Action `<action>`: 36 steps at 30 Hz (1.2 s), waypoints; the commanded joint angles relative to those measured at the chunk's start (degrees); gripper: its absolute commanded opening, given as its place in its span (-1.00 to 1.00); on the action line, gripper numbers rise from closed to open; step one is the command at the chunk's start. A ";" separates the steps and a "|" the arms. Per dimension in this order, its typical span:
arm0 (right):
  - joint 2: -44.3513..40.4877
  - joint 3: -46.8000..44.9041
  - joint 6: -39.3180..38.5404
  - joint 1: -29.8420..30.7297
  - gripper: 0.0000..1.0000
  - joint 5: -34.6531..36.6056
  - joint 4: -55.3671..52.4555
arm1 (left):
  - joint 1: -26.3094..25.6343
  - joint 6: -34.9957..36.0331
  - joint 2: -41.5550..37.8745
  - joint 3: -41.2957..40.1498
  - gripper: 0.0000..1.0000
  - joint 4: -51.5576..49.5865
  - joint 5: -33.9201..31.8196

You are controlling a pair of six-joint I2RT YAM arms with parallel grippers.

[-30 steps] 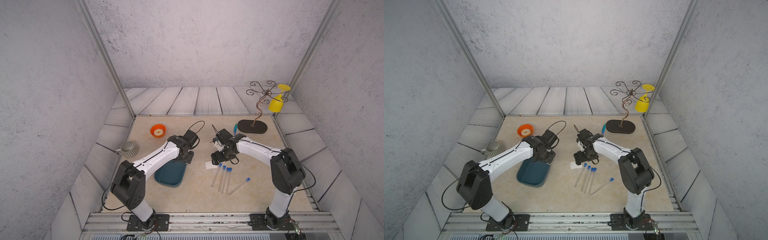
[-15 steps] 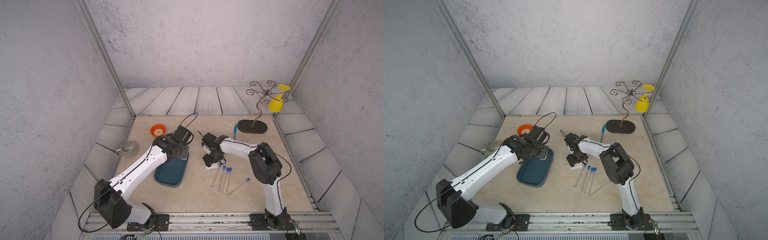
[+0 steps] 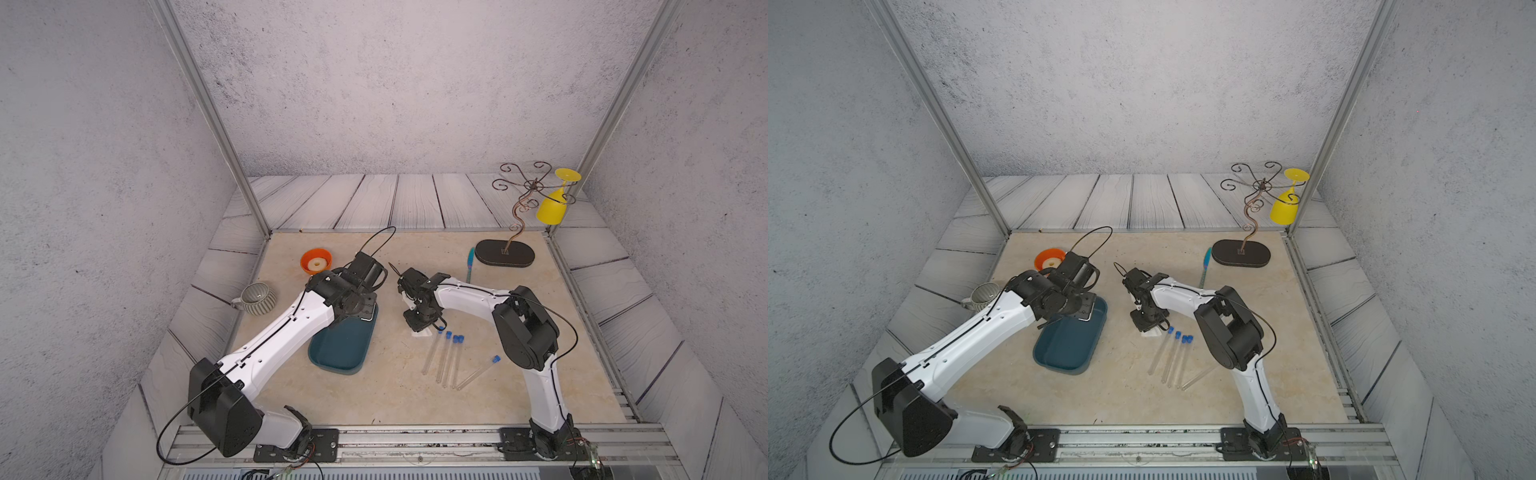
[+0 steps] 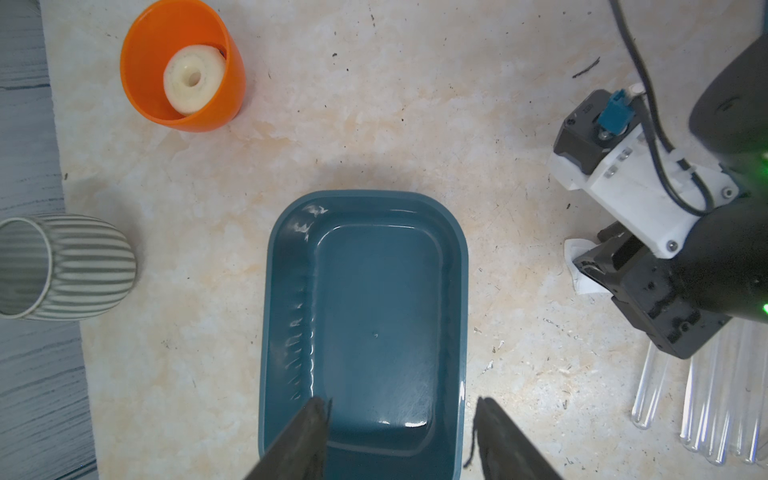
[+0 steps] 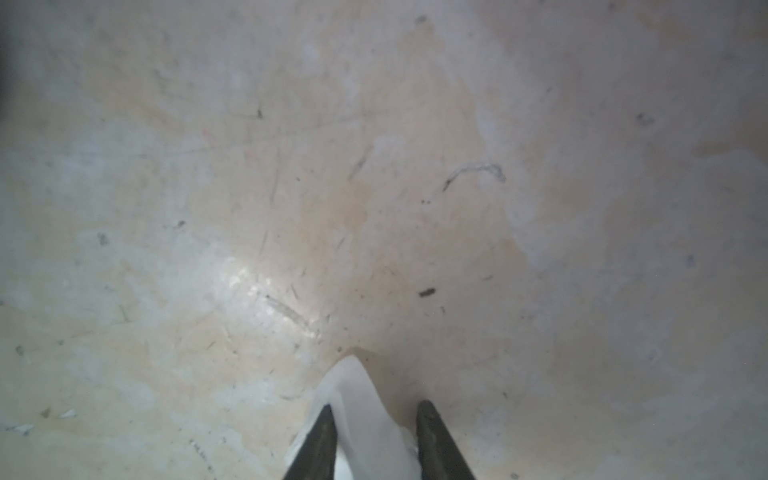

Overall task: Wipe the exteriors of test tubes
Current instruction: Pick up the cleaning item at the center of the board, then pick up the test tube at the center of the board.

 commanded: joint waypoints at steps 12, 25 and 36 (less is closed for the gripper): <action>-14.43 -7.83 5.00 -11.54 -0.51 -11.64 3.44 | -6.55 6.07 7.39 5.36 0.21 1.19 9.00; -26.32 -18.53 6.05 -29.91 -0.52 -11.74 1.24 | -14.07 8.38 31.33 16.87 0.17 6.80 21.50; -29.61 -23.33 6.44 -33.76 -0.52 -13.25 0.43 | -16.60 8.18 45.18 26.62 0.05 8.13 20.27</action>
